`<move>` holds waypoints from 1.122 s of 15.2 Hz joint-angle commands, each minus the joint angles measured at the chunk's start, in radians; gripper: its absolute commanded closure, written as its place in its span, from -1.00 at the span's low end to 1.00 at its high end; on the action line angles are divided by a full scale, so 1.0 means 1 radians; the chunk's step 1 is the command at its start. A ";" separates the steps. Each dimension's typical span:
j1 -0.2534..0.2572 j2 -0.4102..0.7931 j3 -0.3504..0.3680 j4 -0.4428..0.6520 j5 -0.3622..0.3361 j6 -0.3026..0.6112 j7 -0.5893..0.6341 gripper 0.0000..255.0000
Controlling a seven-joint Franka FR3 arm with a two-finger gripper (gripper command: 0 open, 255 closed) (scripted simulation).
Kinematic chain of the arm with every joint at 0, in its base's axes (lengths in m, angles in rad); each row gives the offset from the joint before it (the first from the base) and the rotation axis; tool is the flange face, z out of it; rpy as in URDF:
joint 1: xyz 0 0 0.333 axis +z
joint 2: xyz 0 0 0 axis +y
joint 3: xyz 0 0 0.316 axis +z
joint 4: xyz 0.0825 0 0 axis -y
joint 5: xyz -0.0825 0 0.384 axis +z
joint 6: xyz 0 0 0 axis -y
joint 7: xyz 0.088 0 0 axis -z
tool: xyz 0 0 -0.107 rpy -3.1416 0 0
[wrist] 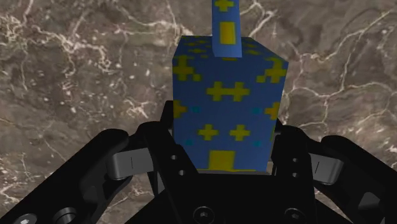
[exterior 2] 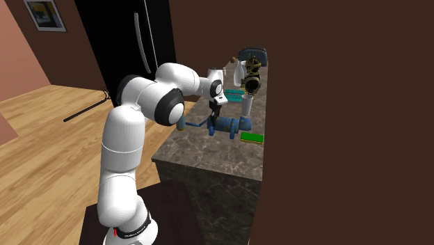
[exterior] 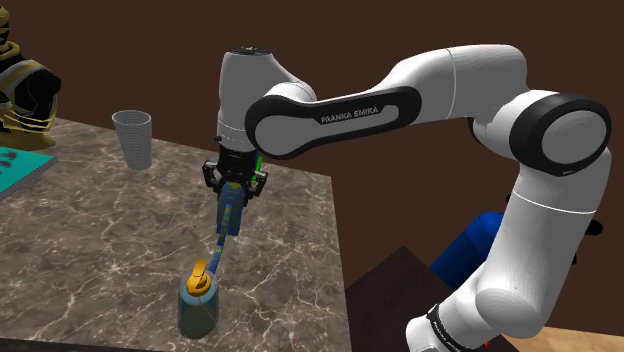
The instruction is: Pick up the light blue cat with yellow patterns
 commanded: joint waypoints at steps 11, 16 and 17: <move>-0.006 -0.031 0.011 0.056 0.025 -0.080 -0.017 1.00; -0.006 -0.046 0.016 0.105 0.038 -0.141 -0.025 1.00; -0.006 -0.048 0.017 0.116 0.040 -0.154 -0.027 1.00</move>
